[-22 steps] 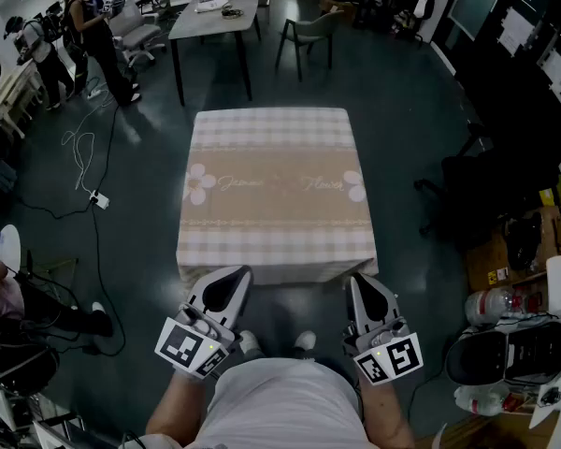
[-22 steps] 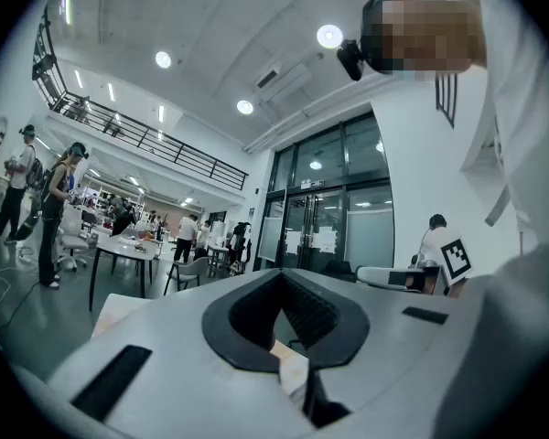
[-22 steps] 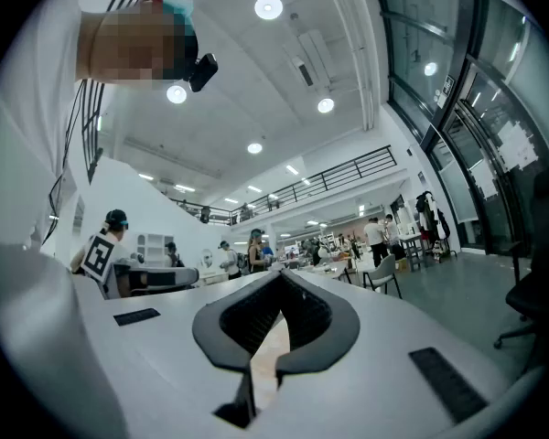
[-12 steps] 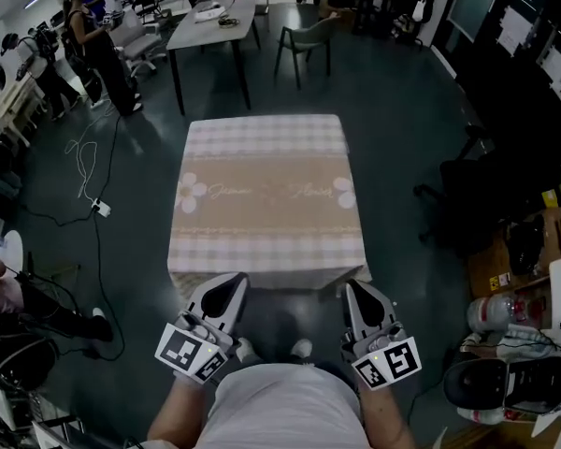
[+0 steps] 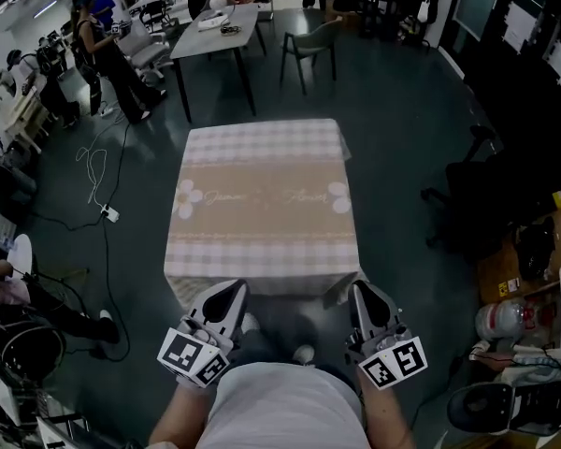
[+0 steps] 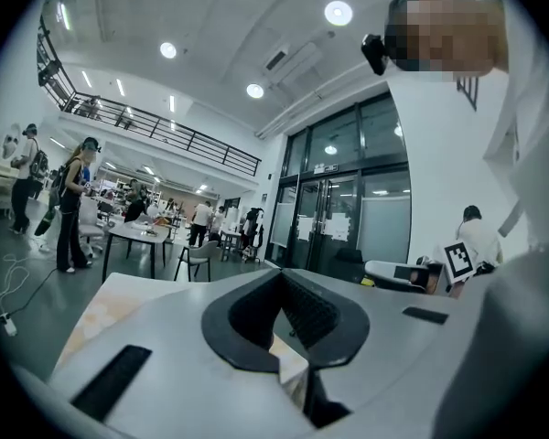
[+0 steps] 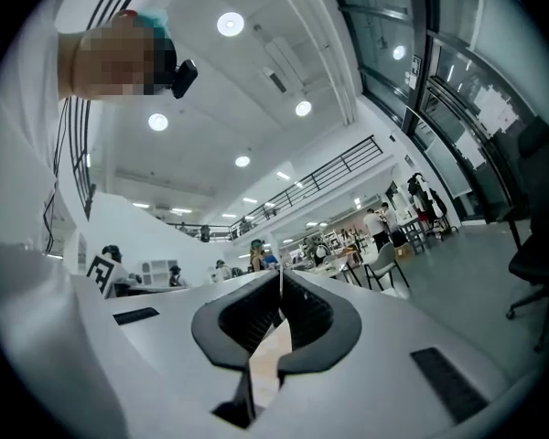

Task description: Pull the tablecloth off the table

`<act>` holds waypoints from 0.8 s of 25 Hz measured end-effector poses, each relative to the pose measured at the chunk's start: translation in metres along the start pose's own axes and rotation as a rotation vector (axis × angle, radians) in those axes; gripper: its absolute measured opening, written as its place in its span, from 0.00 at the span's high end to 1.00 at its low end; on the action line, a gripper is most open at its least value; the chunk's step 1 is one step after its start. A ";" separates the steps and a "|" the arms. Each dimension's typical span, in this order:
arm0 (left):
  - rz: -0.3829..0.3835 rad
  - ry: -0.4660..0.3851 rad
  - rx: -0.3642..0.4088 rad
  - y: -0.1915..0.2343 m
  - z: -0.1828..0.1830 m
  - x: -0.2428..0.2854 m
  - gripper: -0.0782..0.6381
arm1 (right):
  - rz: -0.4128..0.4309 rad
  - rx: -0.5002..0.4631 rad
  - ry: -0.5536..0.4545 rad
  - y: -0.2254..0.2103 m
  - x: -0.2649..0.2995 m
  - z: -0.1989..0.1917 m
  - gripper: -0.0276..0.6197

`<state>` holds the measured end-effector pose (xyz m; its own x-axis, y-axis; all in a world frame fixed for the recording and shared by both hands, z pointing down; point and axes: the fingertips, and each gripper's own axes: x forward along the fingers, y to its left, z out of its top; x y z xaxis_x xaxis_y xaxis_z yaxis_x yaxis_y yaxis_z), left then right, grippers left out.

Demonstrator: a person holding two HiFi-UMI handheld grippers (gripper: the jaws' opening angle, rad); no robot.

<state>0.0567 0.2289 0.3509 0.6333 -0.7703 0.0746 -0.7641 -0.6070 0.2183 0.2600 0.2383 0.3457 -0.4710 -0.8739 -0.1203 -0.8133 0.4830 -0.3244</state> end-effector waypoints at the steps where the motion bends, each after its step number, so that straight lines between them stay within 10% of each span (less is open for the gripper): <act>1: 0.000 0.002 -0.004 0.001 0.000 0.003 0.87 | 0.000 -0.002 0.000 -0.002 0.001 0.001 0.92; 20: -0.036 0.053 -0.063 0.130 0.010 0.087 0.87 | -0.106 -0.078 0.049 -0.066 0.132 -0.005 0.91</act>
<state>0.0111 0.0814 0.3765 0.6670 -0.7359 0.1163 -0.7326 -0.6193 0.2826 0.2499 0.0916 0.3563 -0.3959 -0.9173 -0.0430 -0.8823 0.3929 -0.2590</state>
